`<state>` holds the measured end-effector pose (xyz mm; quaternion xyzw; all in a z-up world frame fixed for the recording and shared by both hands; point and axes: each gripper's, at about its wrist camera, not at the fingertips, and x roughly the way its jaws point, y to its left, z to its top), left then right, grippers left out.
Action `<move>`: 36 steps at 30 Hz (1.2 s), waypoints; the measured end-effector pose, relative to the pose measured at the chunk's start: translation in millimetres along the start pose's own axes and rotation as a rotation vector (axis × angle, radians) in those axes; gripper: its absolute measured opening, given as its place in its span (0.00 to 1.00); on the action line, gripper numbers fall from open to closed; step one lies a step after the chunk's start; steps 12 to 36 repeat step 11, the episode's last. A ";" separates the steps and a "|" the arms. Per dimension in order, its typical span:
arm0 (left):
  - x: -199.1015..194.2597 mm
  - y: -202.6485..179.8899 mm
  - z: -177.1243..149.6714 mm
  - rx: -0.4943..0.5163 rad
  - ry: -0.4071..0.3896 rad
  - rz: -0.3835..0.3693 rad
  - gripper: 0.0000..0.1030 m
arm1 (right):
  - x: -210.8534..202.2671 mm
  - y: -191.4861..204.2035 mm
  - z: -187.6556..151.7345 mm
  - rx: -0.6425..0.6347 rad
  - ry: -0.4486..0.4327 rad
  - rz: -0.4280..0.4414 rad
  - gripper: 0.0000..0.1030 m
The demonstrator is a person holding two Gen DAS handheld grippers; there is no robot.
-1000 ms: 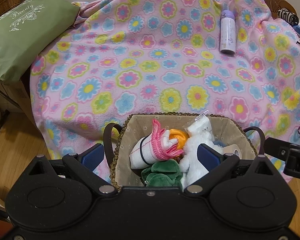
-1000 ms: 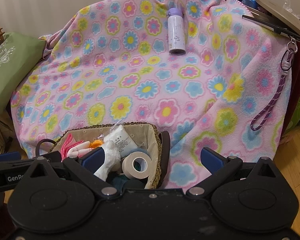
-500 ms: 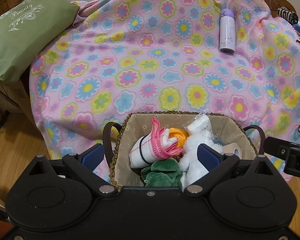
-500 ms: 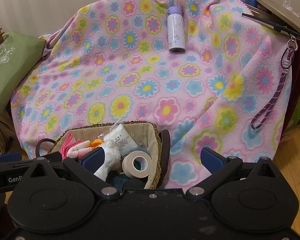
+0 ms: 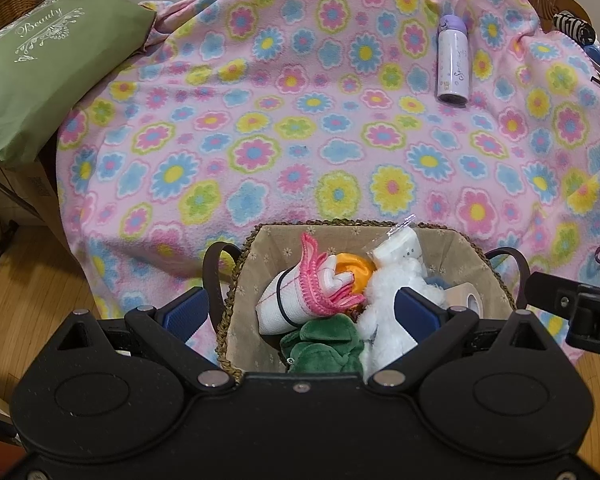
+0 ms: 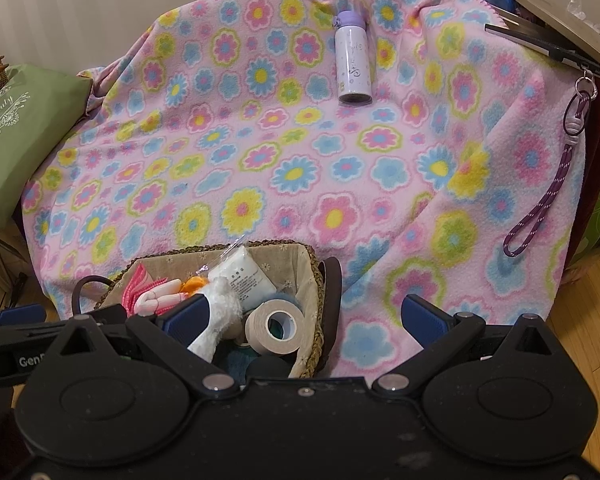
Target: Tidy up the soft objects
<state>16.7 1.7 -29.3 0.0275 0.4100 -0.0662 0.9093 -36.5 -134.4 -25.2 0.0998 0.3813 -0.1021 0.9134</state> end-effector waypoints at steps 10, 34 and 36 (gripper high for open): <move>0.7 -0.9 -0.6 0.003 0.003 -0.001 0.94 | 0.8 -0.2 -0.4 0.001 0.004 0.002 1.00; 0.6 -1.1 -0.6 0.003 0.003 0.000 0.94 | 1.0 -1.4 0.2 0.001 0.006 0.003 1.00; 0.6 -1.1 -0.6 0.003 0.003 0.000 0.94 | 1.0 -1.4 0.2 0.001 0.006 0.003 1.00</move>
